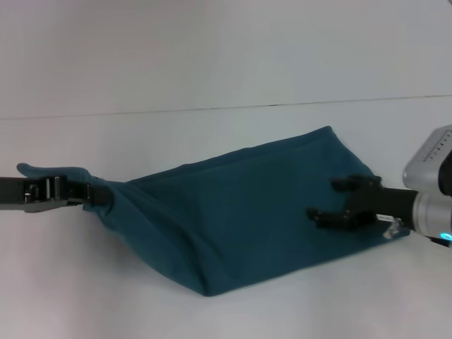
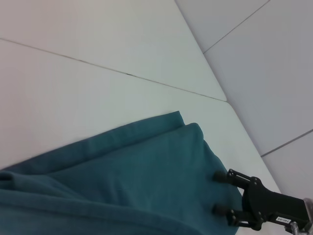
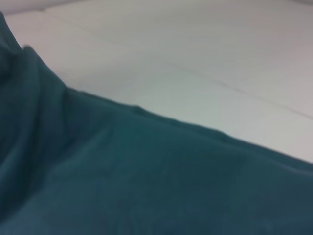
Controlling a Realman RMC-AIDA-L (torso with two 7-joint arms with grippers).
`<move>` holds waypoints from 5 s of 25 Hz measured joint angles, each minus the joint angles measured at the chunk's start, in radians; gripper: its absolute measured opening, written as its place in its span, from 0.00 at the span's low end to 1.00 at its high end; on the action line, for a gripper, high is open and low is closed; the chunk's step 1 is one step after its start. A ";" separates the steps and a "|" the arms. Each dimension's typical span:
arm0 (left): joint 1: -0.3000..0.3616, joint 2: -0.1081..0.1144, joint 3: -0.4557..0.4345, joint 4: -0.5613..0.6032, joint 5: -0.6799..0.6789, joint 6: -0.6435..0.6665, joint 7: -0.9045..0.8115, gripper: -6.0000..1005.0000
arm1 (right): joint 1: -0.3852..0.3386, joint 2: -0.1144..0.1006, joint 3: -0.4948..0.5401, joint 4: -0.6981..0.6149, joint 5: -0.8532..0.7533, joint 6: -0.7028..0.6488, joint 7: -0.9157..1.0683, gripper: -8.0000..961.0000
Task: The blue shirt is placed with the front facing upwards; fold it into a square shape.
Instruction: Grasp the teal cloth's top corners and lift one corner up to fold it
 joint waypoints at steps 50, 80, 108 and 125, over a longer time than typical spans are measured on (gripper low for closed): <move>0.015 0.002 -0.003 0.013 -0.043 -0.019 0.022 0.06 | 0.009 0.018 -0.071 -0.006 -0.125 -0.116 -0.015 0.08; 0.031 0.007 -0.031 0.008 -0.077 -0.014 0.031 0.06 | 0.095 0.025 -0.123 0.100 0.175 -0.224 -0.200 0.09; 0.001 -0.009 -0.001 0.003 -0.092 0.048 0.036 0.06 | 0.241 0.040 -0.226 0.337 0.319 -0.094 -0.308 0.08; 0.002 -0.012 -0.001 0.008 -0.094 0.060 0.048 0.06 | 0.248 0.043 -0.449 0.355 0.525 0.014 -0.322 0.08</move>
